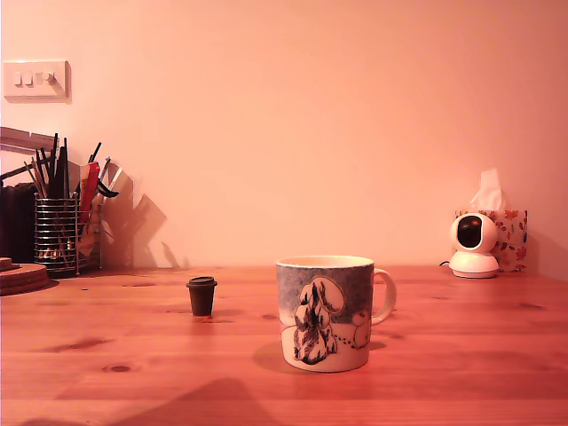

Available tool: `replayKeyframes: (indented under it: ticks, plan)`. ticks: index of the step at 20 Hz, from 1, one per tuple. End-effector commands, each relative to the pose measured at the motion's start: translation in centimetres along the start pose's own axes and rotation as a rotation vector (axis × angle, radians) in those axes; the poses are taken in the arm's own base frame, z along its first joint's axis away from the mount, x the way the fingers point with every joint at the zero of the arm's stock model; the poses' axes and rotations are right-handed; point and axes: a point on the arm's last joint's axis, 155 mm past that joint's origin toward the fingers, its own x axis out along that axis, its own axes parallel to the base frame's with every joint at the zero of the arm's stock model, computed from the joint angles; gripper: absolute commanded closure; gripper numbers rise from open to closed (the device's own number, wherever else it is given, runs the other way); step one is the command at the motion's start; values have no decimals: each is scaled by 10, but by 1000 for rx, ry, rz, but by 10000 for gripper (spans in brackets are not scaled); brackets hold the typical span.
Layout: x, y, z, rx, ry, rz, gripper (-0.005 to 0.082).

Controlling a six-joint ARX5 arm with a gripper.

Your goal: Pick up the coffee capsules on the table and drop them inside the coffee cup

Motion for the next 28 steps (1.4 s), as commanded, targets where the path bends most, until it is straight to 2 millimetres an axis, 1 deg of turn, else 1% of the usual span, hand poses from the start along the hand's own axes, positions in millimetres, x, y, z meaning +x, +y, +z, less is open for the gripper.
replayKeyframes:
  ticks: [1, 8, 12, 15, 17, 20, 25, 28]
  plan:
    - [-9, 5, -83, -53, 318, 21, 790]
    - [-10, 5, -83, -53, 319, 21, 790]
    - [-10, -4, -77, -51, 308, -23, 790]
    - [-14, -6, -68, 0, 302, -38, 790]
    - [-16, -11, -69, 119, 310, -79, 790]
    - [-16, -15, -70, 136, 309, -104, 790]
    - [-13, -14, -74, 144, 330, -109, 790]
    - [-13, -17, -74, 179, 331, -128, 790]
